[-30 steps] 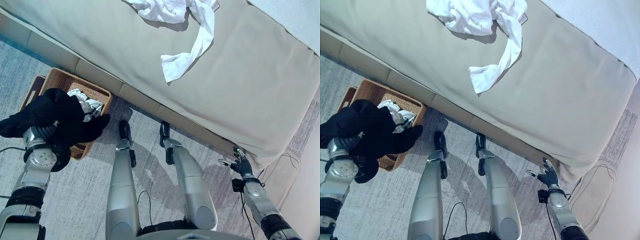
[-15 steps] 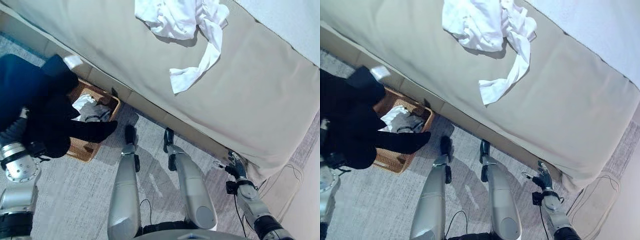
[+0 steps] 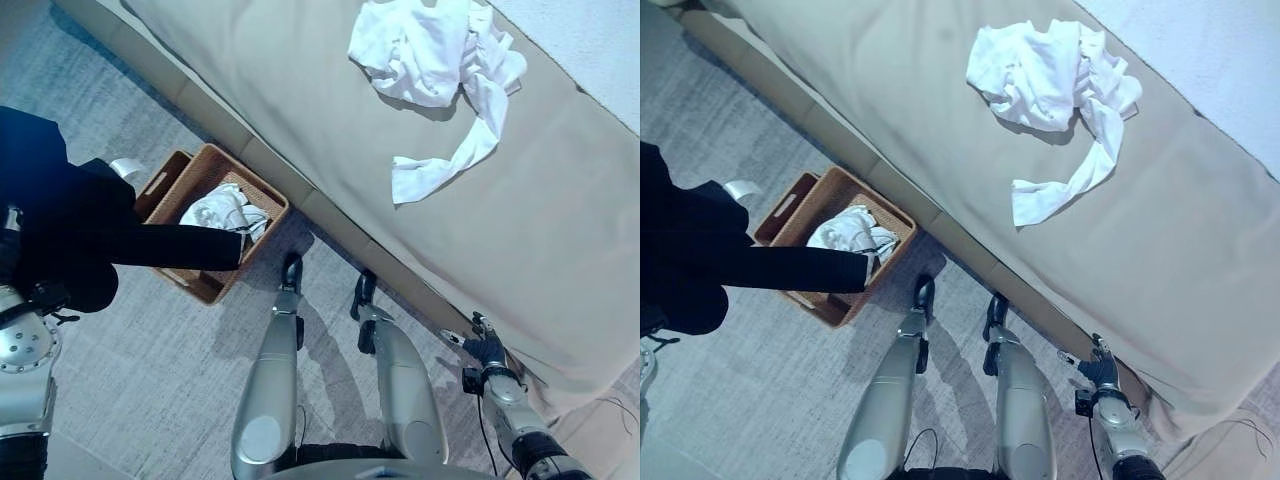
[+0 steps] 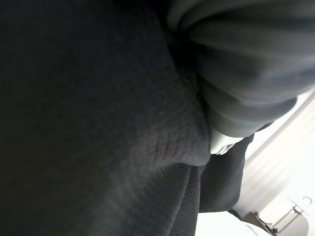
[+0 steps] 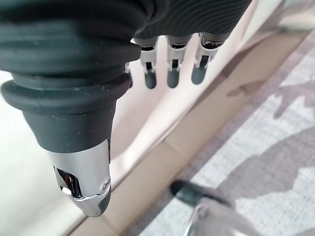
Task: Pick up clothes into the bucket
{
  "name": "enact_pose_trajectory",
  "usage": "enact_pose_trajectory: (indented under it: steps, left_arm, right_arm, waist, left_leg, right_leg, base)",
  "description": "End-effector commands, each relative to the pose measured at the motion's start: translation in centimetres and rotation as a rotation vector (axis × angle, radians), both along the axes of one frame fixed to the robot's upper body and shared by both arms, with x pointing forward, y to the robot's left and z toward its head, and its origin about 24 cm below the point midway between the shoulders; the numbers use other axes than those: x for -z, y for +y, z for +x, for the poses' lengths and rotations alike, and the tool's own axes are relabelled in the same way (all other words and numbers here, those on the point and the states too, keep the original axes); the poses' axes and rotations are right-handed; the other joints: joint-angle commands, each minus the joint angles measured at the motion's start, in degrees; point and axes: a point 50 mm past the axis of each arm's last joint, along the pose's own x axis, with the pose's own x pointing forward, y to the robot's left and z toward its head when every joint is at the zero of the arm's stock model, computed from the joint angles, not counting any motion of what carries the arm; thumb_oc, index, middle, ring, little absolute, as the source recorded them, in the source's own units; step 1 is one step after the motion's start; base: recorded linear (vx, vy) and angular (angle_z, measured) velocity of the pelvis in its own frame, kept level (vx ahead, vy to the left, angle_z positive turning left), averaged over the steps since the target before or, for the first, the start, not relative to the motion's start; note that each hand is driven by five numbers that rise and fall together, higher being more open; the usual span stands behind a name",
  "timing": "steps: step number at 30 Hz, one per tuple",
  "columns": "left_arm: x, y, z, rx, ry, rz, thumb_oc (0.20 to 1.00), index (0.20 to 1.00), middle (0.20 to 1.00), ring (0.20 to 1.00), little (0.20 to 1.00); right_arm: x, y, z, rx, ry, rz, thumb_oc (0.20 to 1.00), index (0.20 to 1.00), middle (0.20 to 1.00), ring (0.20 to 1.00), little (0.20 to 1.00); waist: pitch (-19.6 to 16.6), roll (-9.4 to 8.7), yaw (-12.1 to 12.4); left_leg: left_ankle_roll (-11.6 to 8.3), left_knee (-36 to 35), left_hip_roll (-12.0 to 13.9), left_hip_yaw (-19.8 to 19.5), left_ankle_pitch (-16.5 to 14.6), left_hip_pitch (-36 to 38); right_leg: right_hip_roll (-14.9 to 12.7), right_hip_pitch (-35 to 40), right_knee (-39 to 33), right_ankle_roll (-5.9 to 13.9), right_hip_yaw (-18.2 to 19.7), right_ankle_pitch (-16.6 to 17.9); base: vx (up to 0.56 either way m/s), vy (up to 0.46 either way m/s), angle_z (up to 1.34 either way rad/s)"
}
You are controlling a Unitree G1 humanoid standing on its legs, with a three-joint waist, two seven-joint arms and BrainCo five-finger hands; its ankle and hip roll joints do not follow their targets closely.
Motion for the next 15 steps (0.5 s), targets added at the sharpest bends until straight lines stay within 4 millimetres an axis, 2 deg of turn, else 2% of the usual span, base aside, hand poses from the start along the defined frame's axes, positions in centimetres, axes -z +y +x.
enact_pose_trajectory:
  steps: [1,5,9,15]
  left_arm:
    - [-4.1,0.0,-1.5,-0.02,-0.192,0.133,0.2,0.2,0.2,0.2,0.2]
    - [-5.4,-0.2,-1.6,-0.026,-0.237,0.175,0.2,0.2,0.2,0.2,0.2]
    - [-6.2,0.1,-1.8,-0.027,-0.243,0.206,0.2,0.2,0.2,0.2,0.2]
    - [-5.8,0.2,-1.2,0.04,-0.221,0.148,0.2,0.2,0.2,0.2,0.2]
  right_arm:
    - [-0.7,-1.7,-0.2,0.042,-0.024,-0.047,1.0,1.0,1.0,1.0,1.0]
    - [-0.6,-2.3,-0.6,0.073,-0.013,-0.058,1.0,1.0,1.0,1.0,1.0]
    - [-0.4,-3.1,-1.1,0.092,0.016,-0.077,1.0,1.0,1.0,1.0,1.0]
    - [-0.5,-3.1,-0.8,0.083,0.014,-0.075,1.0,1.0,1.0,1.0,1.0]
  waist:
    - [-1.1,1.86,-1.0]
    - [-1.1,3.1,-0.3]
    - [-1.1,4.12,-0.1]
    - [-1.1,4.53,-0.6]
  left_leg:
    - [1.39,3.2,-2.0,-1.2,-3.2,0.3]
    - [1.0,-0.2,-2.3,-2.7,-1.7,2.4]
    - [1.18,0.2,-2.7,-3.1,-2.0,4.4]
    - [1.58,2.4,-2.8,-2.4,-3.2,4.8]
  right_leg:
    - [-4.7,1.3,-8.6,4.45,0.5,7.8]
    - [-5.4,3.2,-9.0,4.7,-1.4,7.4]
    - [-6.0,5.4,-8.5,4.71,-1.8,6.7]
    - [-6.1,5.7,-6.7,4.42,-0.6,5.8]
  base:
    - [0.02,-0.037,0.16]
    - [0.02,-0.041,0.21]
    - [0.05,-0.013,0.15]
    - [0.01,0.019,0.07]
